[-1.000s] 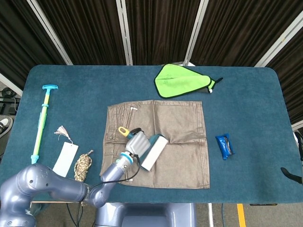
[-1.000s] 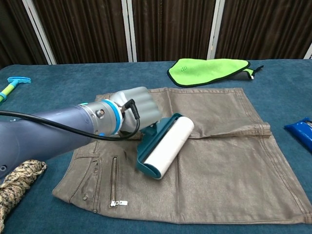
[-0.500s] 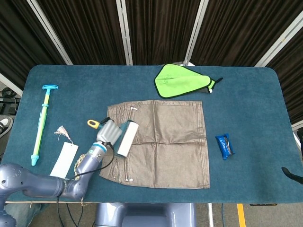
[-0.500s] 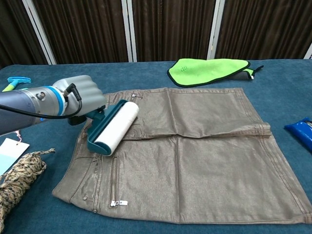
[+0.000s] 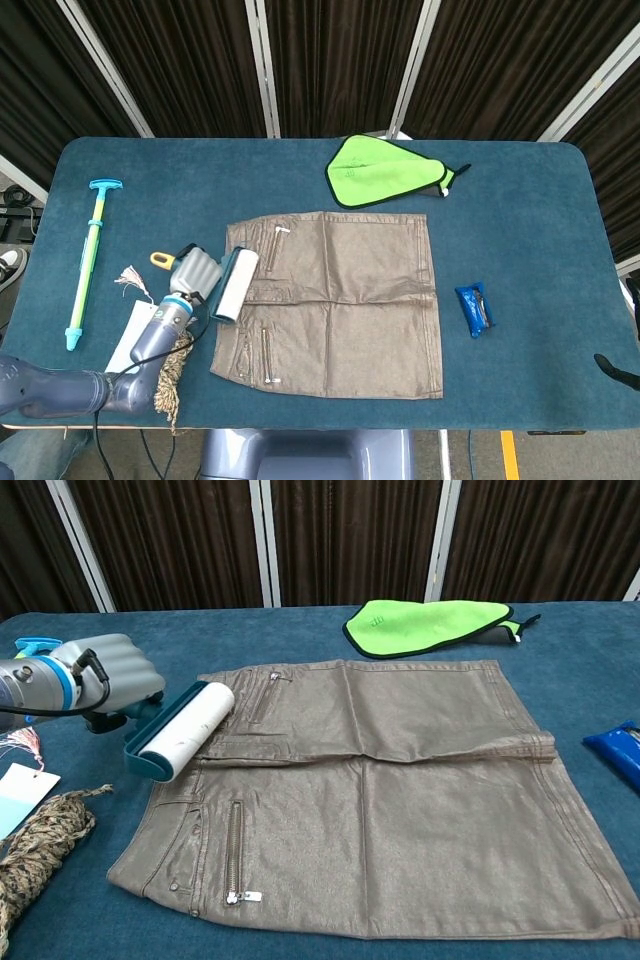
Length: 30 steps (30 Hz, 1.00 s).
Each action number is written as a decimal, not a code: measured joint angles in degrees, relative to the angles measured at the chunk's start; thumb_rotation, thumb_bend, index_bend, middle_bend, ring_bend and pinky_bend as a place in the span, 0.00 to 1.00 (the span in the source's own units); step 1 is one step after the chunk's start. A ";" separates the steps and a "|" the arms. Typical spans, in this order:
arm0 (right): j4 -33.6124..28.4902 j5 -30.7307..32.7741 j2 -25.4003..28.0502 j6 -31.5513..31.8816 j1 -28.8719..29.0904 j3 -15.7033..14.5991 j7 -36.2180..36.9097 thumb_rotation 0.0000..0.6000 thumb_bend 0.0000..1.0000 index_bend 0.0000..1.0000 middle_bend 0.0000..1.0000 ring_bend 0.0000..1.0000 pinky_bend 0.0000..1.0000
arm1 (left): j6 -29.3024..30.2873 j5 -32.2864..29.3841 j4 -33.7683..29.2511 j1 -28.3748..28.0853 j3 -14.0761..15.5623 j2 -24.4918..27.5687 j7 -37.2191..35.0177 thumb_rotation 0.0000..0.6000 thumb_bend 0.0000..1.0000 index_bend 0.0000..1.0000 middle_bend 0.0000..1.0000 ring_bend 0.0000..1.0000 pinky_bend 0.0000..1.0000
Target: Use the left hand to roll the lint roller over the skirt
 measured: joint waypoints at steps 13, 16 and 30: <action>-0.16 -0.50 -0.30 0.07 -0.02 -0.29 -0.92 1.00 0.00 0.00 0.00 0.00 0.00 | -2.04 3.72 3.67 3.78 -0.74 3.00 -7.08 1.00 0.94 0.72 0.54 0.42 0.50; -0.20 -0.60 -0.36 0.12 -0.04 -0.34 -1.03 1.00 0.00 0.00 0.00 0.00 0.00 | -2.59 4.53 5.36 4.83 -0.75 3.04 -8.42 1.00 0.94 0.72 0.54 0.42 0.50; -0.51 -0.92 -0.41 -0.05 -0.04 -0.62 -1.68 1.00 0.00 0.00 0.00 0.00 0.00 | -4.52 9.48 11.63 9.76 -1.66 1.63 -15.76 1.00 0.00 0.01 0.00 0.00 0.08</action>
